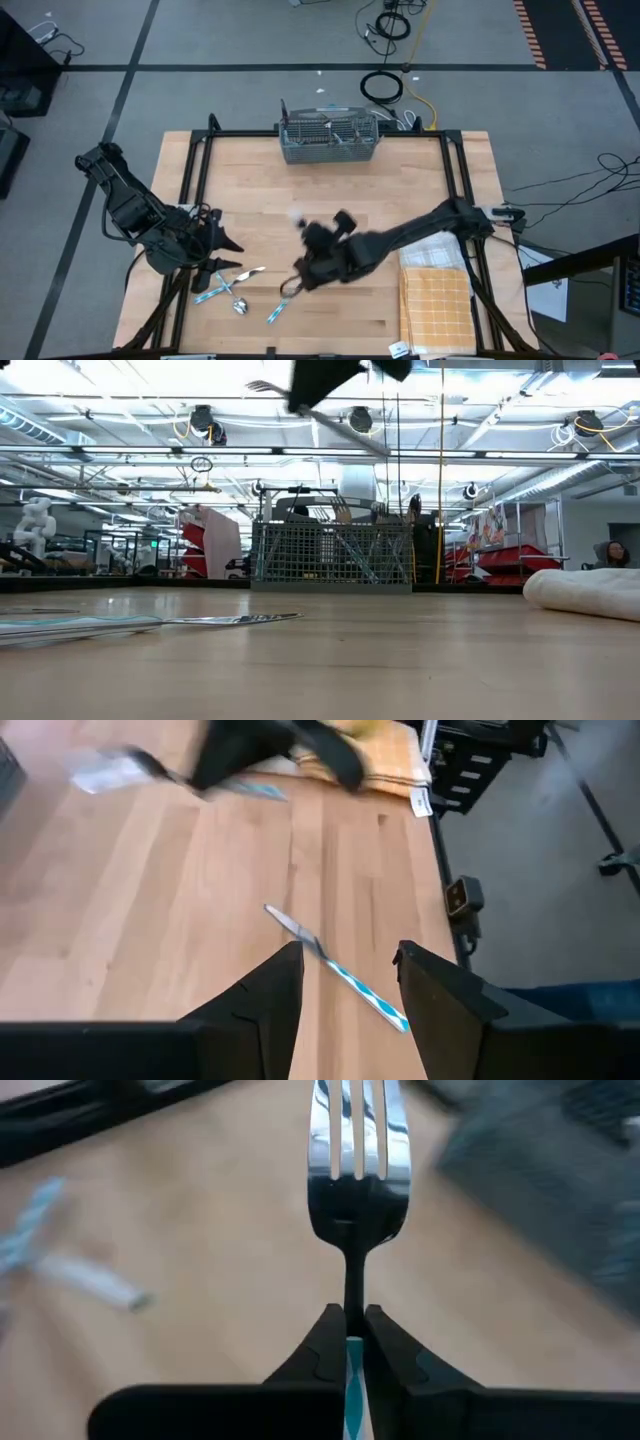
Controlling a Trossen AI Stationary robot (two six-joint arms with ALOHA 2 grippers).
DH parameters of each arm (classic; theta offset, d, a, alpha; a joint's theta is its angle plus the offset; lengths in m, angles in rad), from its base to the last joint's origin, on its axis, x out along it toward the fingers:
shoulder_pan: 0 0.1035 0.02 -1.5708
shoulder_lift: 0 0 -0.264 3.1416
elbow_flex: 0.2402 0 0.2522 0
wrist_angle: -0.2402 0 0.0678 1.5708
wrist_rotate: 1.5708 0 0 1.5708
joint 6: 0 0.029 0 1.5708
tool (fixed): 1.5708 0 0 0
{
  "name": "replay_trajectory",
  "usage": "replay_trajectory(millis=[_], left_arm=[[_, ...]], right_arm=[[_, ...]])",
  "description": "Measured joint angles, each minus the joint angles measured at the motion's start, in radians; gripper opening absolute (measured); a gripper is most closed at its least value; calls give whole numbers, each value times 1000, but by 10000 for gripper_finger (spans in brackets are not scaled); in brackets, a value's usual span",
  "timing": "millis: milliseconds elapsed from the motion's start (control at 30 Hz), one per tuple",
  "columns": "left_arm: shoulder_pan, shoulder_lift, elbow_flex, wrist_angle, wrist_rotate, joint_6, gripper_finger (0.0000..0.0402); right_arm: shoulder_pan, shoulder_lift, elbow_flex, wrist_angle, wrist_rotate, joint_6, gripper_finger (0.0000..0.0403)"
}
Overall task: Sort silverware
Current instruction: Put the fork into the silverware rack
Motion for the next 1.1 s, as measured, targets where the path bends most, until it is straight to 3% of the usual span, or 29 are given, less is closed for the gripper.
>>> replay_trajectory(millis=[233, 433, 533, 667, 800, 933, 1100], left_arm=[[0, -1, 0, 6, -66, 89, 169], [4, -1, 0, 8, -193, 182, 169], [22, -3, 0, 9, -278, 227, 169], [76, -21, 0, 48, -364, 286, 169], [165, -70, 0, 207, -345, 446, 169], [299, -133, 0, 398, -116, 613, 169], [486, -191, 0, 524, 124, 718, 169]], right_arm=[[-115, -131, -1, -113, 173, -17, 0], [-264, -233, -1, -119, 242, -212, 0], [-367, -279, -1, -65, 223, -364, 0], [-521, -310, -2, 165, -32, -698, 0], [-660, -342, -2, 384, -323, -873, 0], [-761, -343, 0, 456, -566, -999, 0], [-864, -353, -84, 522, -748, -1056, 0]])
